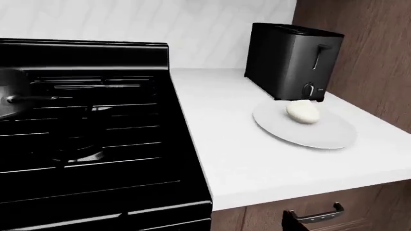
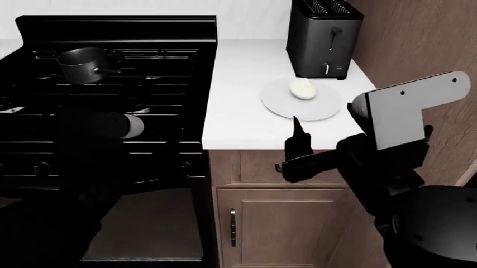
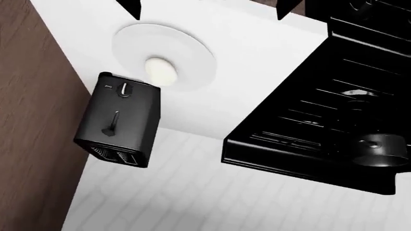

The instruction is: Frozen meat rests on a plate on the counter. Retrieve the meat and place it in a pot on a burner. Then turn the burner on.

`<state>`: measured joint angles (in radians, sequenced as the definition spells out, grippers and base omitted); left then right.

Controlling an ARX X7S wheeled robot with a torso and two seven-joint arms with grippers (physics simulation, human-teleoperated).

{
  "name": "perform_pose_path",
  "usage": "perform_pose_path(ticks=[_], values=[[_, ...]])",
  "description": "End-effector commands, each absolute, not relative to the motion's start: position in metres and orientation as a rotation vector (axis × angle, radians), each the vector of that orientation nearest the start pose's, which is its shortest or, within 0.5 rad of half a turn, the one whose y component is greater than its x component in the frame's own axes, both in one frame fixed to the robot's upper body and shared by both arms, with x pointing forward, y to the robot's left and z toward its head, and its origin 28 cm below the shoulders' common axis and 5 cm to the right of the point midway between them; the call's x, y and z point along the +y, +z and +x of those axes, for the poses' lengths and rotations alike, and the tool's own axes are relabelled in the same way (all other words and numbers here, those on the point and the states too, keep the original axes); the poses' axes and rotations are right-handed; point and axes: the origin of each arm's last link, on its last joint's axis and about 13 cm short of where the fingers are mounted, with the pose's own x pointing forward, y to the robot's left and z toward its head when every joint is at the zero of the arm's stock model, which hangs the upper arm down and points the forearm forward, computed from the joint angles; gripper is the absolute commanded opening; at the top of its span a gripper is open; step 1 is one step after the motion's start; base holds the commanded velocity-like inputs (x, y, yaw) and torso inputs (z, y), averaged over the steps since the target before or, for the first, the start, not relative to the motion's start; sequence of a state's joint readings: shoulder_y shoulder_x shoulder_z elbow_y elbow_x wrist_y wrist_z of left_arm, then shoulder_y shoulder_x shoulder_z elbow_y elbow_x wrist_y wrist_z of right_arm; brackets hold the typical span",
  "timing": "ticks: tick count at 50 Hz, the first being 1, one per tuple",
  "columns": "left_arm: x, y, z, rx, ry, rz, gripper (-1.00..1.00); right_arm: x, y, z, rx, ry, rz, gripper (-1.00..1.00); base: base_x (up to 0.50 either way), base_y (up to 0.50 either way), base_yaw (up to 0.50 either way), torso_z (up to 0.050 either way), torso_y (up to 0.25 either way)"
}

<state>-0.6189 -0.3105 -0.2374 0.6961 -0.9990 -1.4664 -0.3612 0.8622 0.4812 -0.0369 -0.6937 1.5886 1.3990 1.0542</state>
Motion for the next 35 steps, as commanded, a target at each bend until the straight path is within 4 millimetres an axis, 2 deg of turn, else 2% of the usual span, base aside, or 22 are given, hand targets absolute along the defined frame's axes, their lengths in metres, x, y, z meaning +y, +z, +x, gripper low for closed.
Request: perform_pose_path(ticks=[1,8,19,35], values=[[0.244,0.237,0.217,0.098,-0.265,-0.031,1.00,-0.112,0.274,0.186,0.082,0.228,-0.133,1.00,0.00,0.00,0.00,0.000,0.000],[0.244,0.236,0.214,0.090,-0.257,-0.036,1.00,-0.112,0.272,0.188,0.089,0.215,-0.119,1.00,0.05,0.00,0.00,0.000,0.000],[0.247,0.228,0.219,0.108,-0.225,-0.024,1.00,-0.111,0.278,0.192,0.116,0.197,-0.107,1.00,0.50,0.00,0.00,0.000,0.000],[0.245,0.231,0.221,0.104,-0.235,-0.007,1.00,-0.115,0.277,0.198,0.129,0.139,-0.116,1.00,0.50,0.00,0.00,0.000,0.000]])
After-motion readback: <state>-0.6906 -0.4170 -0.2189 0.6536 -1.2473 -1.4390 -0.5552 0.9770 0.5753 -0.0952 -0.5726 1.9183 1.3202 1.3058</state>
